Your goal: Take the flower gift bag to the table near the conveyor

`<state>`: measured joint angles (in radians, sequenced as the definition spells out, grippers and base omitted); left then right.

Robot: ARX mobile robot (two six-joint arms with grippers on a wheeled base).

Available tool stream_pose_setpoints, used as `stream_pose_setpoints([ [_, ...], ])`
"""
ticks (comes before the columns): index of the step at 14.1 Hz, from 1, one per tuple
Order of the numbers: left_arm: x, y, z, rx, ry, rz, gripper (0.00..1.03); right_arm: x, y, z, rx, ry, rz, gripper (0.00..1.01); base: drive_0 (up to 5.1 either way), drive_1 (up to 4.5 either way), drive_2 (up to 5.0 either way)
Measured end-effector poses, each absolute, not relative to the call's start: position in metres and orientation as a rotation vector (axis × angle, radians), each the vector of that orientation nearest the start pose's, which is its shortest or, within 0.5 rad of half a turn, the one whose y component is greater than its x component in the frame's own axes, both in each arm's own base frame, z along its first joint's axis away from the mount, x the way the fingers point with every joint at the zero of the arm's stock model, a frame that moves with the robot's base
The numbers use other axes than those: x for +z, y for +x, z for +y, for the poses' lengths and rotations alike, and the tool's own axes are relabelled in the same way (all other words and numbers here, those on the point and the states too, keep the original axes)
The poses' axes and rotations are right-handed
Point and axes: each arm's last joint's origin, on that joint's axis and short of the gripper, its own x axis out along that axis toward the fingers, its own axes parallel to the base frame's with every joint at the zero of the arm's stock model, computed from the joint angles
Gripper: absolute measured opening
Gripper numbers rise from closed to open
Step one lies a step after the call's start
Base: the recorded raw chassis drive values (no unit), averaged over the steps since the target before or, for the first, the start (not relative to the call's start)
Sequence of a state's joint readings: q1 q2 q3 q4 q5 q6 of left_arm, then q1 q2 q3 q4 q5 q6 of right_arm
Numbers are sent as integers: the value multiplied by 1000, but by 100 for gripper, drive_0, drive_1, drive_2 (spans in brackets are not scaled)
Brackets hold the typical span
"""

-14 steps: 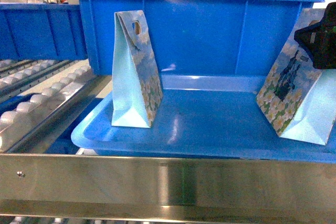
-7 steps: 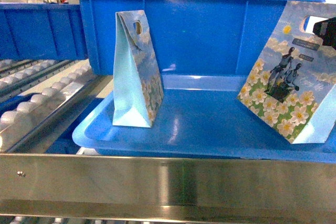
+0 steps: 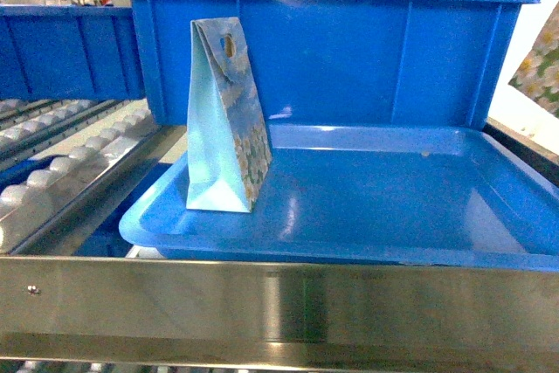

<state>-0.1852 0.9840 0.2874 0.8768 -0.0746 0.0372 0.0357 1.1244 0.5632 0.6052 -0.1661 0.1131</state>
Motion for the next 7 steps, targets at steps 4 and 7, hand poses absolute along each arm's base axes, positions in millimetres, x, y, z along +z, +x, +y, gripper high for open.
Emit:
stream_pose_setpoints([
  [4,230,192,-34,-107,14,-181,98,288,180,-6,144,92,-147,2,0,0,0],
  [7,229,192,-34,-107,14,-181,98,262,138,-18,103,78,-113,2,0,0,0],
])
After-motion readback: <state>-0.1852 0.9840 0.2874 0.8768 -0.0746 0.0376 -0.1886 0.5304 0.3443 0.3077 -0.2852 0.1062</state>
